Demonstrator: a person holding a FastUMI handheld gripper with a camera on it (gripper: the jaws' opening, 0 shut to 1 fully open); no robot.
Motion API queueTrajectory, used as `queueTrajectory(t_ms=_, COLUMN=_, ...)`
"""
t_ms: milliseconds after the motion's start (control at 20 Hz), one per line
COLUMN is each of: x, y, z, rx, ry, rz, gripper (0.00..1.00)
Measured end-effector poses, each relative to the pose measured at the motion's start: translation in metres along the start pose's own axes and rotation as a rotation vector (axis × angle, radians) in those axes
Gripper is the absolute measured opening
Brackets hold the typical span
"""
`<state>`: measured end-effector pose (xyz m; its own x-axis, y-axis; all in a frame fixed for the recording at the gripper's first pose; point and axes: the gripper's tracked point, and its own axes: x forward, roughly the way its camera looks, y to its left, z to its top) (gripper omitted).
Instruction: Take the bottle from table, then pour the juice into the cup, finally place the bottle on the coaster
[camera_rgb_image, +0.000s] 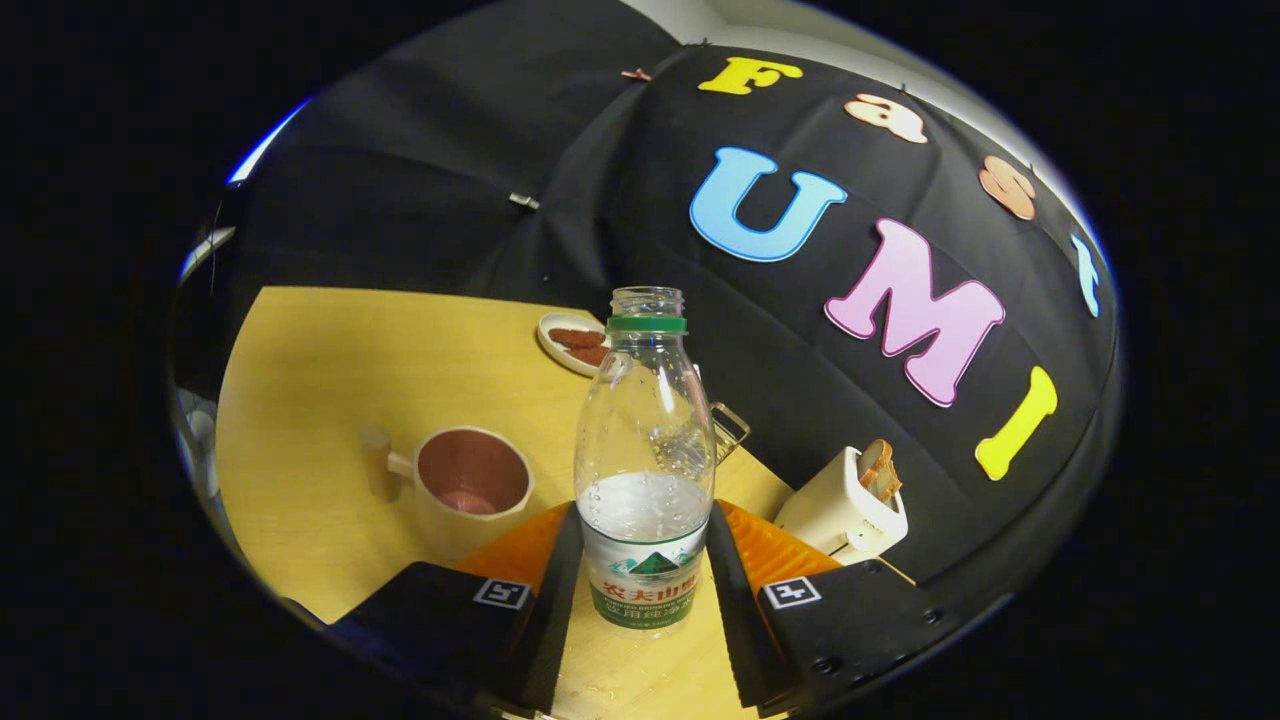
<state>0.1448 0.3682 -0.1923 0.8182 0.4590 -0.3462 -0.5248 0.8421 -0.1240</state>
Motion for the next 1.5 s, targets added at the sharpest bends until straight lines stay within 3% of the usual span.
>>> queueTrajectory(t_ms=300, x=0.007, y=-0.02, z=0.013, rx=0.143, ry=-0.105, rz=-0.001, gripper=0.69)
queueTrajectory(t_ms=1050, x=0.055, y=-0.077, z=-0.046, rx=0.463, ry=-0.151, rz=-0.102, gripper=0.69)
queueTrajectory(t_ms=1500, x=0.072, y=-0.088, z=-0.065, rx=0.513, ry=-0.16, rz=-0.158, gripper=0.7)
